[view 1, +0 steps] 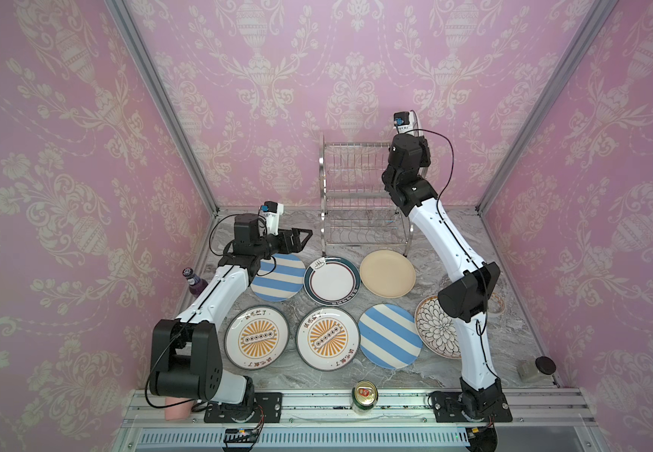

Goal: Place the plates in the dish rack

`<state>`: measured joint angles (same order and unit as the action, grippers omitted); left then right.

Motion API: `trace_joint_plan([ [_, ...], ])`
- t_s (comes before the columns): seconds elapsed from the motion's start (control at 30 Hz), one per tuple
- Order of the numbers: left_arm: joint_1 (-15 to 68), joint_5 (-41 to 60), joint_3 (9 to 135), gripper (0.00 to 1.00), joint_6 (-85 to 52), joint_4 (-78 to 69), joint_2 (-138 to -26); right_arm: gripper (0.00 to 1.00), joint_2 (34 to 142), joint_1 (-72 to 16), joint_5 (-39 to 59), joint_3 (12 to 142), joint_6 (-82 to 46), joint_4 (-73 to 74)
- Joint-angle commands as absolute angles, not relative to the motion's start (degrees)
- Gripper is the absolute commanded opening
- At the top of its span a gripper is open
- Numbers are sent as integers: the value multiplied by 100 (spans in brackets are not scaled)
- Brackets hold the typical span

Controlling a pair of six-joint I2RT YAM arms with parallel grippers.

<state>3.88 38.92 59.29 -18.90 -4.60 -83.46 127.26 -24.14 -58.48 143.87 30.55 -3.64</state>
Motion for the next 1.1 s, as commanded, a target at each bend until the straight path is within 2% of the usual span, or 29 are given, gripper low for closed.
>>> trace_joint_plan([
  [0.0, 334, 4025, 6003, 99, -1735, -395, -8253, 0, 12615, -2441, -6043, 14763, 3653, 272],
  [0.43, 334, 4016, 5972, 99, -1691, -354, -8205, 0, 12472, -2479, -5770, 14528, 2990, 0],
  [1.07, 334, 3981, 5964, 99, -1668, -340, -8227, 0, 12210, -2603, -5628, 14309, 2913, 111],
])
